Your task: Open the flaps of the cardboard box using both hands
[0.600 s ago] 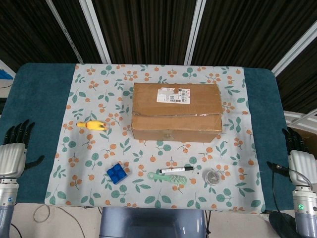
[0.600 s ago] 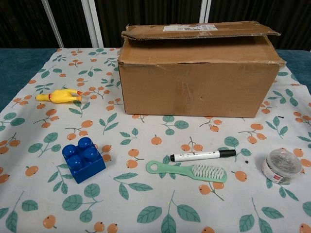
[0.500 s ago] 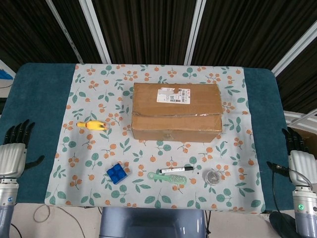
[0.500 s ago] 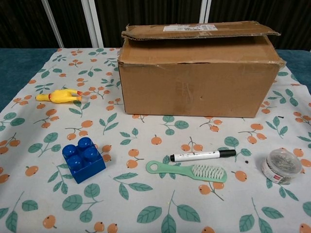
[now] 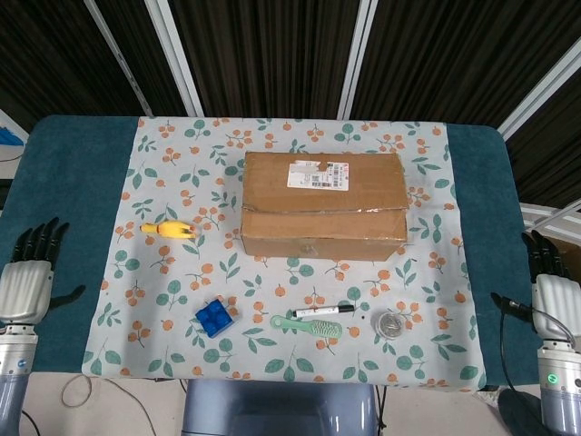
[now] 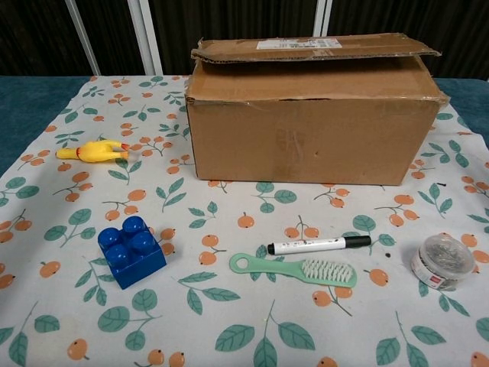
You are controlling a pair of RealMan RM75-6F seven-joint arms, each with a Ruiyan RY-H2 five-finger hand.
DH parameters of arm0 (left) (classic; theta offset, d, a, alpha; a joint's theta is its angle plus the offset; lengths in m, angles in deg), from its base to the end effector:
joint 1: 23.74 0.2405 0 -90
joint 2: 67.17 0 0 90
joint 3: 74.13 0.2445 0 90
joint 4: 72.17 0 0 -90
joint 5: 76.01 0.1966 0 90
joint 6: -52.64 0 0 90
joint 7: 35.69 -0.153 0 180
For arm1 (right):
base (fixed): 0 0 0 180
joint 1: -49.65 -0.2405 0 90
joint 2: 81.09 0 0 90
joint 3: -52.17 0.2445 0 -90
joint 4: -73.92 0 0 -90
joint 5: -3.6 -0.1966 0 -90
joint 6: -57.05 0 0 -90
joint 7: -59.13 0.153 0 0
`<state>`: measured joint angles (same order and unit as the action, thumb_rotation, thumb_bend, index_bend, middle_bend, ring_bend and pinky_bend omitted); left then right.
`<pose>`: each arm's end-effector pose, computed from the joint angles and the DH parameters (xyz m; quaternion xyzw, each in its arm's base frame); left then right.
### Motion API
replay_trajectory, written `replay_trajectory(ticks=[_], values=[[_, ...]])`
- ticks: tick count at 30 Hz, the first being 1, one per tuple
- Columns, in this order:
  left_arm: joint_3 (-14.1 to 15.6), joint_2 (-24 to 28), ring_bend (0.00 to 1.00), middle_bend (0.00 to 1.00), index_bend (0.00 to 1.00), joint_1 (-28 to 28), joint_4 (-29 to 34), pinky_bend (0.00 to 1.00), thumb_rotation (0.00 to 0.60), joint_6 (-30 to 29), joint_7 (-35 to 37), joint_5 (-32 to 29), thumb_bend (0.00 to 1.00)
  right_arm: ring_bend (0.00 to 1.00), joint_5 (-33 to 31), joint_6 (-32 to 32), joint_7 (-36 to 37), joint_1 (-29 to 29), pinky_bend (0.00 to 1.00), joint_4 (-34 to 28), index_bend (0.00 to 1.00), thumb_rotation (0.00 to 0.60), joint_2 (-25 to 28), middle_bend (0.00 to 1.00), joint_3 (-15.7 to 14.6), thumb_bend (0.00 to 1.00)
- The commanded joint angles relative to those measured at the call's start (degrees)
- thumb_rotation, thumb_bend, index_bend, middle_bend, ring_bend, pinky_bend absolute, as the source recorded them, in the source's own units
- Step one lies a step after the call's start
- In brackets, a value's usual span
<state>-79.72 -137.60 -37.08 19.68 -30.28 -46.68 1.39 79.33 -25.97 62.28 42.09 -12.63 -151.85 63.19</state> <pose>-0.2747 0.2384 0.1418 -0.5951 -0.3562 -0.3818 0.6109 -0.3105 -0.2279 0.1672 0.5024 -0.4107 0.4306 0.6273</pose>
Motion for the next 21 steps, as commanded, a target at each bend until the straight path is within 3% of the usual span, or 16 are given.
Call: replay_trajectory(ticks=[1,4,11,21], values=[[-1.1,0.6,0.0,0.0,0.0,-1.3,2.3,0.05,0.6,1.0,-2.3,-0.2,0.09,0.0,-0.8,0.8,-0.1,-0.1,0.21,-0.2,0.0,0.6,-0.1,0.0,0.2,0.22],[-2.9,1.3,0.0,0.0,0.0,-3.4,5.2,0.05,0.6,3.0,-4.8,-1.3,0.09,0.0,-1.1,1.2,-0.2,-0.3,0.21,-0.5,0.0,0.6,-0.1,0.0,0.2,0.22],[-10.9,1.1,0.0,0.0,0.0,-13.4,12.8,0.05,0.6,11.6,-13.4,-9.0,0.1,0.0,-1.8,2.1,0.4,-0.5,0.21,-0.4,0.0,0.6,-0.2,0.0,0.4,0.22],[-17.8,-6.4,0.0,0.0,0.0,-28.5,9.0,0.05,0.6,19.5,-25.5,-21.9,0.1,0.0,-3.7,4.0,2.0,-0.7,0.21,-0.8,0.0,0.6,0.0,0.0,0.9,0.22]])
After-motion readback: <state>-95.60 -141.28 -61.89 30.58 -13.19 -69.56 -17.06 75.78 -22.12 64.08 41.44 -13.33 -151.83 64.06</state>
